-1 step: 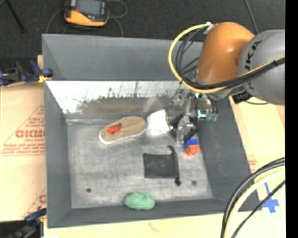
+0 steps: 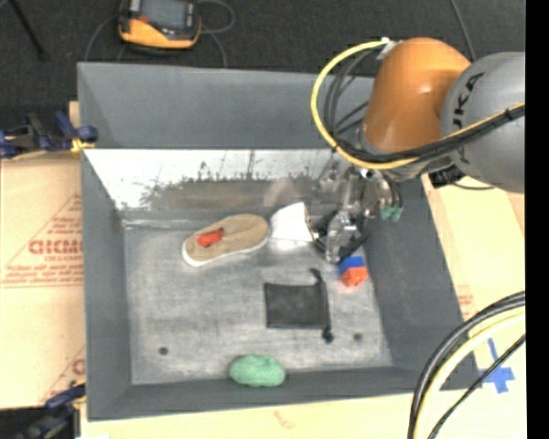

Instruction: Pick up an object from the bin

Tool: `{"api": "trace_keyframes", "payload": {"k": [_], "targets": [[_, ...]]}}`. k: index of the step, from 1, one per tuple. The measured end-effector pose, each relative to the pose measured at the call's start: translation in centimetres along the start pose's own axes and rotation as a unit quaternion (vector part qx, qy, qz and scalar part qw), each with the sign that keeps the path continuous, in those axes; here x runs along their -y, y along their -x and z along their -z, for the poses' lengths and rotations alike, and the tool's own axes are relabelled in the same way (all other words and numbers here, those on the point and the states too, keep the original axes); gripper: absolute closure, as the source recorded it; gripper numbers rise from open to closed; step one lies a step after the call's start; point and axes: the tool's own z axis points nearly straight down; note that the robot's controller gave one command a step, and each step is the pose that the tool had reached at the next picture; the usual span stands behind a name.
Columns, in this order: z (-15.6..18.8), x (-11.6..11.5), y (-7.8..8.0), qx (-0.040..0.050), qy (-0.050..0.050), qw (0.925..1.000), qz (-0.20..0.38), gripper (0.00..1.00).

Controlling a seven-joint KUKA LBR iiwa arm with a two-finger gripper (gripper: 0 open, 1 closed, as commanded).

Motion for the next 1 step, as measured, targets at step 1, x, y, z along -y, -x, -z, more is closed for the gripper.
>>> {"api": "trace_keyframes", "payload": {"k": [1], "targets": [[-6.84, -1.57, -5.36, 0.001, 0.001, 1.0, -0.005, 0.0]]}}
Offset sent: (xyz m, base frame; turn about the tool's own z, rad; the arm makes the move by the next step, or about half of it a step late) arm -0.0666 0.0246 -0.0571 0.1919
